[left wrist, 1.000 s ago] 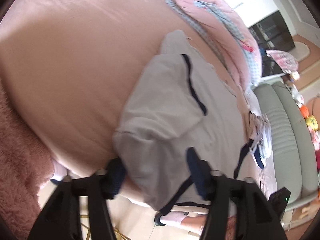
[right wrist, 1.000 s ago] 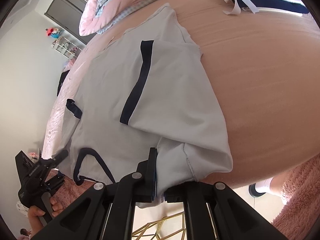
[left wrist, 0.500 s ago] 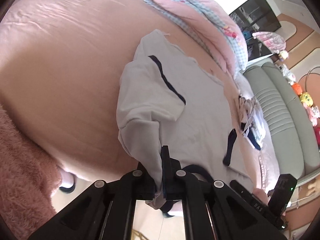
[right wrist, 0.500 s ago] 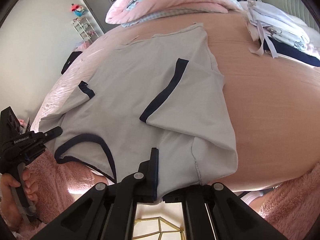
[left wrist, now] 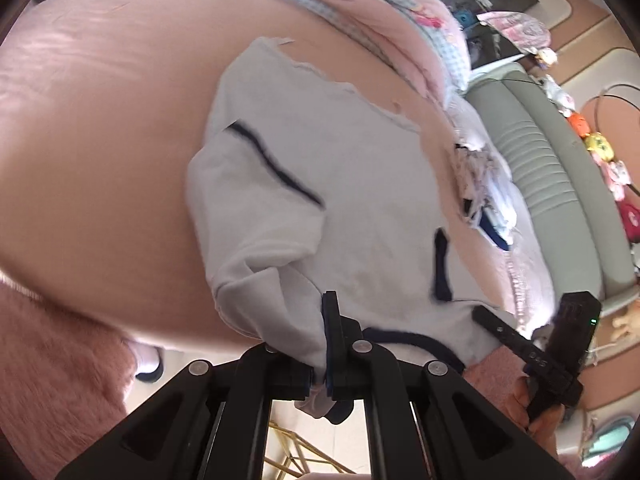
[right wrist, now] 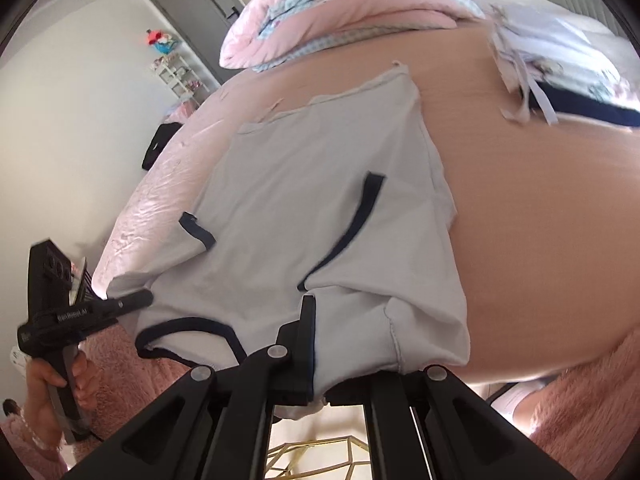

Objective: Fold clothes

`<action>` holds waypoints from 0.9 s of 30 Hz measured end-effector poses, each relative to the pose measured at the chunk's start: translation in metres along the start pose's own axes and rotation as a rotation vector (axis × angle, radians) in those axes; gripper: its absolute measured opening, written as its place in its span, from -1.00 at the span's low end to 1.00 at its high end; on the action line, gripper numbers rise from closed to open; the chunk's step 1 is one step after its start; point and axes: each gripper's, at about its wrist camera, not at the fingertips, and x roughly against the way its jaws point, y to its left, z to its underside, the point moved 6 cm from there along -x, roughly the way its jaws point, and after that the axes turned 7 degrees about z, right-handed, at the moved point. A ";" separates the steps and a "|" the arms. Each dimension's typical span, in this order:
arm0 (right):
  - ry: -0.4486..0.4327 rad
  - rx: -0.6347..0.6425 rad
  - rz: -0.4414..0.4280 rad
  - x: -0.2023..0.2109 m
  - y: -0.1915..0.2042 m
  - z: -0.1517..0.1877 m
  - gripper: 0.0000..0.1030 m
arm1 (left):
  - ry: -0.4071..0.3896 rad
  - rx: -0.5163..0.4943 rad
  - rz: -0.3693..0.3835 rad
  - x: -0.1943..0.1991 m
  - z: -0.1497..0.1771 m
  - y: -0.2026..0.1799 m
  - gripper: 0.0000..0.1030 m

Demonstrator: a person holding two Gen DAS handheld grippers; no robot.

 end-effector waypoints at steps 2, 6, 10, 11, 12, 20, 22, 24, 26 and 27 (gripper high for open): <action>-0.006 0.016 -0.012 0.001 0.002 -0.019 -0.98 | -0.001 -0.013 0.031 -0.001 -0.023 -0.006 -0.94; -0.020 -0.020 -0.053 -0.007 0.005 -0.068 -0.97 | -0.006 0.015 0.089 -0.013 -0.075 -0.006 -0.94; 0.016 -0.064 -0.040 -0.043 -0.003 -0.117 -0.96 | -0.008 0.066 0.084 -0.045 -0.127 0.011 -0.92; 0.028 -0.074 -0.032 -0.053 -0.006 -0.129 -0.96 | 0.000 0.080 0.082 -0.055 -0.137 0.018 -0.92; 0.041 -0.084 -0.025 -0.064 -0.009 -0.140 -0.95 | 0.011 0.093 0.084 -0.065 -0.145 0.024 -0.92; 0.172 -0.228 -0.006 -0.151 -0.037 -0.177 -0.48 | 0.012 0.209 0.141 -0.113 -0.193 0.066 -0.42; 0.137 -0.257 -0.050 -0.146 -0.041 -0.186 -0.47 | -0.018 0.138 0.133 -0.103 -0.209 0.057 -0.41; 0.110 -0.317 -0.116 -0.139 -0.047 -0.194 -0.20 | -0.047 0.038 0.095 -0.089 -0.217 0.047 -0.37; 0.093 -0.358 -0.157 -0.129 -0.052 -0.195 -0.02 | -0.071 -0.057 0.018 -0.080 -0.216 0.041 -0.32; 0.087 -0.361 -0.158 -0.124 -0.054 -0.194 -0.02 | -0.083 -0.105 -0.027 -0.077 -0.214 0.040 -0.32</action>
